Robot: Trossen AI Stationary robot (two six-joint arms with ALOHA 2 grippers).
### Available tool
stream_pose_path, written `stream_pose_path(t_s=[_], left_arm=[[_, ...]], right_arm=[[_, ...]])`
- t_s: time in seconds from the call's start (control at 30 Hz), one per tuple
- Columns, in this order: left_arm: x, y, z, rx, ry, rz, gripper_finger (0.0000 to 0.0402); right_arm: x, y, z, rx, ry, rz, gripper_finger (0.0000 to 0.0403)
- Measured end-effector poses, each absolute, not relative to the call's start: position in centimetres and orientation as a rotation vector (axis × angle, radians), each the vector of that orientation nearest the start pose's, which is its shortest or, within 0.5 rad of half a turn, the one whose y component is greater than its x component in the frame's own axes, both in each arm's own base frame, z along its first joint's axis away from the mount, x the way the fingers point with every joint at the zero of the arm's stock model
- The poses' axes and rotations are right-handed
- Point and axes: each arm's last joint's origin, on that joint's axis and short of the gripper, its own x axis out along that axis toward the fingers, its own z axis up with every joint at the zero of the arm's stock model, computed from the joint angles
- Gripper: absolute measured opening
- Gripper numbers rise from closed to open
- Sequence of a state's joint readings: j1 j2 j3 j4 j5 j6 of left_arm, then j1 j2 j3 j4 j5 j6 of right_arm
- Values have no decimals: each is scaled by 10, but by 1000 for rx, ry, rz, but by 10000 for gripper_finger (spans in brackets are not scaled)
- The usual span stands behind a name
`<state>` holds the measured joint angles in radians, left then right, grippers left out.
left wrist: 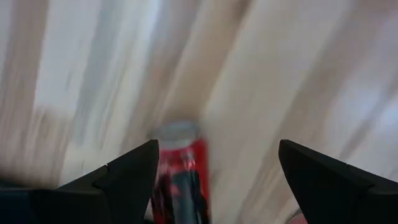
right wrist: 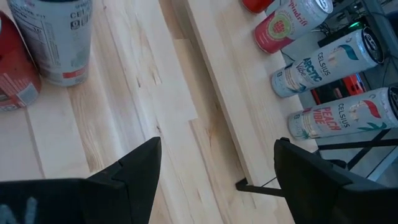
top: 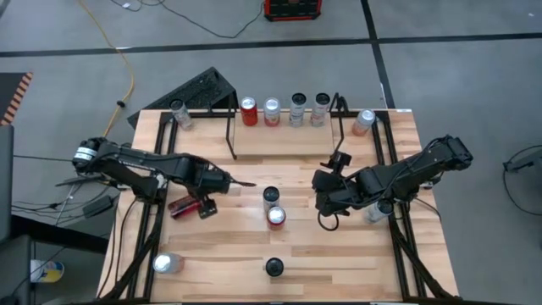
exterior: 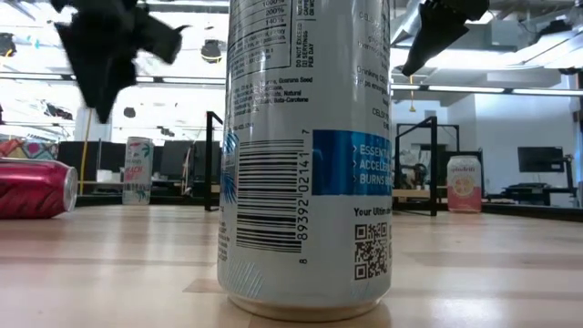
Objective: Place canned beverage on shelf
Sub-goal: Put the top red black soda can on the shelf aligned with the other red black soda can
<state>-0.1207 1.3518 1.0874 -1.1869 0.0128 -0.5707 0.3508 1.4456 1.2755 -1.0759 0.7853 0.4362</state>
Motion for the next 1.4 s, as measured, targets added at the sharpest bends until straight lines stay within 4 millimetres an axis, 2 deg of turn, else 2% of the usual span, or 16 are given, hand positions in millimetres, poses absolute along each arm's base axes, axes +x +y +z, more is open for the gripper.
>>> stream_pose_path(t_s=[0.07, 0.17, 0.3, 0.5, 0.7, 0.8, 0.93, 1.1, 1.2, 1.27, 1.33, 1.4], left_arm=[[215, -26, 251, -352, 1510, 395, 316], [207, -21, 238, -305, 1536, 521, 316], [195, -12, 213, -307, 1604, 590, 316], [177, -3, 166, -408, 1675, 572, 316], [165, 2, 138, -454, 1669, 538, 316], [168, 3, 138, -452, 1647, 502, 311], [173, 4, 139, -418, 1609, 438, 282], [197, 6, 158, -350, 1463, 412, 282], [217, 5, 183, -301, 1270, 382, 282], [230, 3, 204, -263, 1075, 358, 282], [236, 3, 223, -238, 826, 418, 282], [234, 4, 232, -243, 570, 522, 282]], right_arm=[[258, 73, 300, -280, 926, -585, 290], [259, 73, 300, -294, 927, -575, 290], [259, 72, 300, -297, 930, -574, 290], [259, 72, 300, -298, 932, -573, 290], [259, 71, 300, -294, 935, -575, 290], [260, 70, 300, -290, 936, -580, 290], [260, 70, 300, -289, 934, -581, 290], [260, 70, 300, -288, 934, -580, 290], [260, 70, 300, -288, 934, -580, 290], [260, 70, 300, -287, 934, -579, 290], [260, 70, 300, -281, 932, -582, 290], [260, 70, 300, -268, 929, -587, 290]])
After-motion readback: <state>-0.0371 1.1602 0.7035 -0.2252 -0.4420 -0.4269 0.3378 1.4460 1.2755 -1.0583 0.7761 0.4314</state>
